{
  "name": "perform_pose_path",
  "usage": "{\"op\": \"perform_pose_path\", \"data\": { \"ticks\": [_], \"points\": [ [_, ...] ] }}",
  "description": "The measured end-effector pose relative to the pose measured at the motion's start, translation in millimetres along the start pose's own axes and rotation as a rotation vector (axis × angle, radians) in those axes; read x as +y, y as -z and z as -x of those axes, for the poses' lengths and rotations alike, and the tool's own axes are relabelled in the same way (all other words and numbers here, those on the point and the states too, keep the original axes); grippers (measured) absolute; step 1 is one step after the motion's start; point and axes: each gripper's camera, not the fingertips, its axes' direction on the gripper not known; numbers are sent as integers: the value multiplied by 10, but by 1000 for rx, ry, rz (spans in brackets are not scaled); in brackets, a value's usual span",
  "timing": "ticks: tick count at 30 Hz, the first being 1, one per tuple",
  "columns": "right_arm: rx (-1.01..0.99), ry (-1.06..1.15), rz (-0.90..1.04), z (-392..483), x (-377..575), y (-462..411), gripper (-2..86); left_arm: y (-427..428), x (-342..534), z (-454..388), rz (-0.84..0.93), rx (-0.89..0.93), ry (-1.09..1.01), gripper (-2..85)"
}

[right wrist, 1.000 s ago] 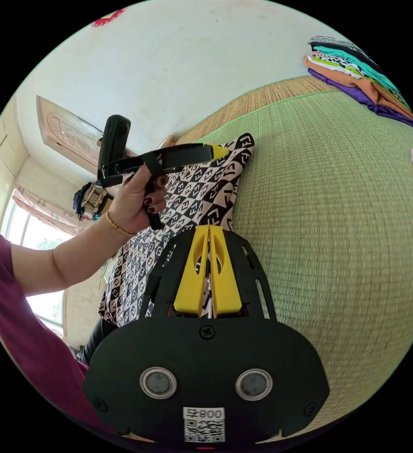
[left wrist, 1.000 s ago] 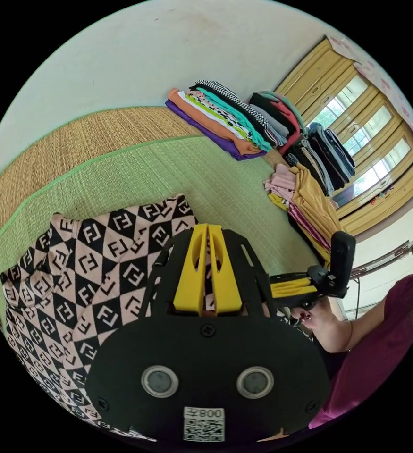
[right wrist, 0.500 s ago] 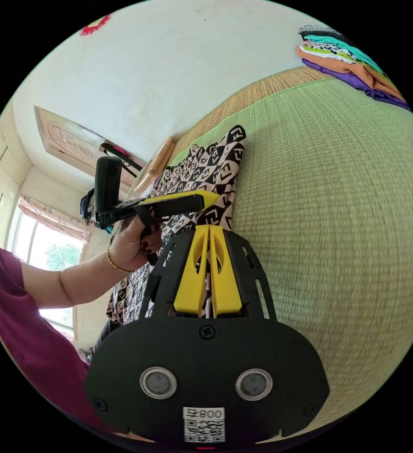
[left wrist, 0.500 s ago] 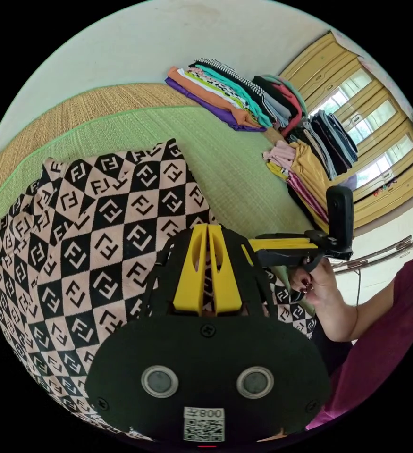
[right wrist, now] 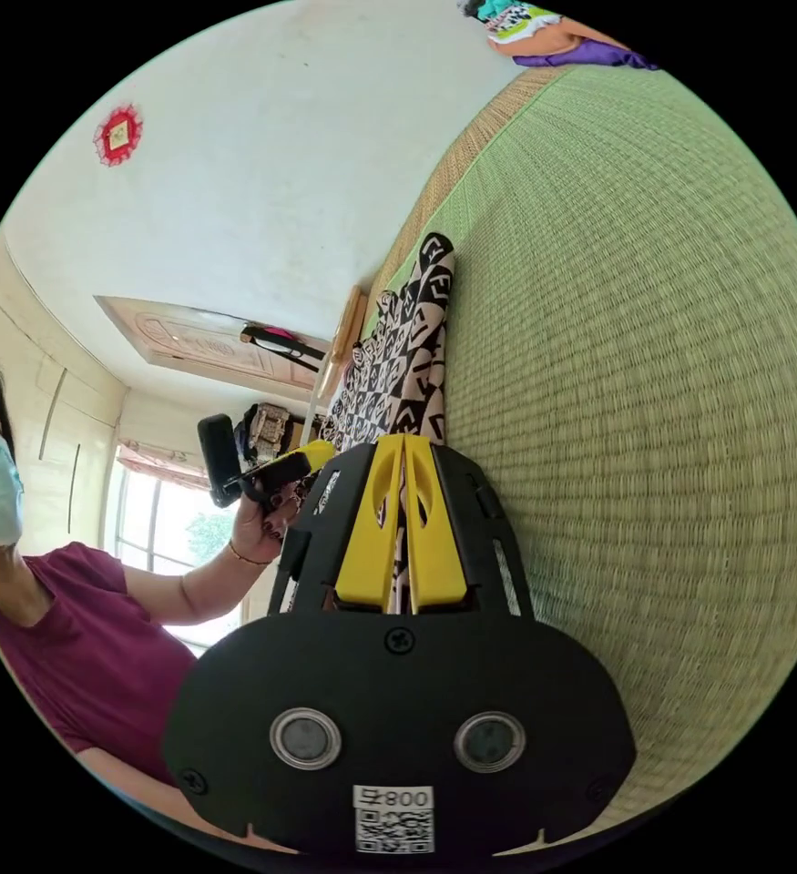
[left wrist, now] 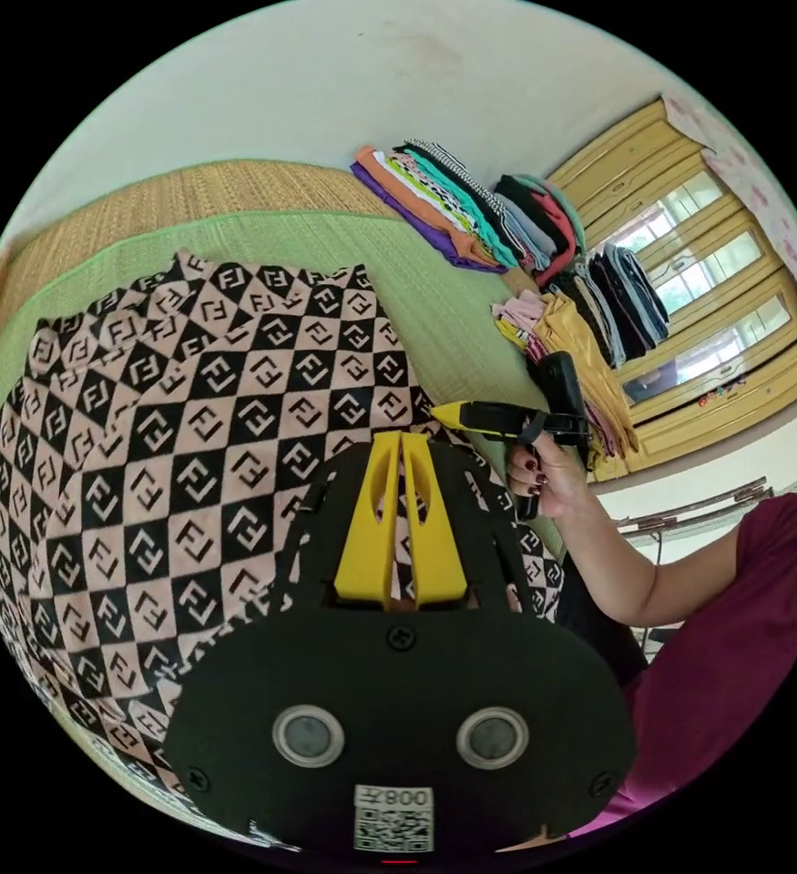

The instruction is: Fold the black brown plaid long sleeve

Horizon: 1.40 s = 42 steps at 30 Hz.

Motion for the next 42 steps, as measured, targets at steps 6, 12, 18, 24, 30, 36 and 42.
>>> {"op": "perform_pose_path", "data": {
  "ticks": [6, 12, 18, 24, 30, 36, 42],
  "points": [
    [-67, -63, 1, 48, -189, 108, 1, 1412, 1452, 905, -254, 37, 446, 10],
    [7, -49, -7, 647, -393, 195, 14, 2802, 3283, 1384, -542, -174, 860, 54],
    [110, 7, 137, 1569, -758, -347, 53, 3607, 4226, 1675, -645, -303, 1034, 87],
    [146, 43, 253, 2333, -1133, -1102, 58, 4010, 4697, 1954, -760, -208, 1106, 97],
    [166, 63, 383, 2908, -1459, -1743, 59, 4234, 5129, 2084, -876, -96, 1137, 84],
    [154, 90, 489, 3474, -1639, -2154, 58, 4468, 5413, 2189, -974, 34, 1121, 24],
    [105, 149, 566, 4111, -1817, -2469, 63, 4885, 5509, 1915, -1030, 99, 958, 11]
  ]
}}
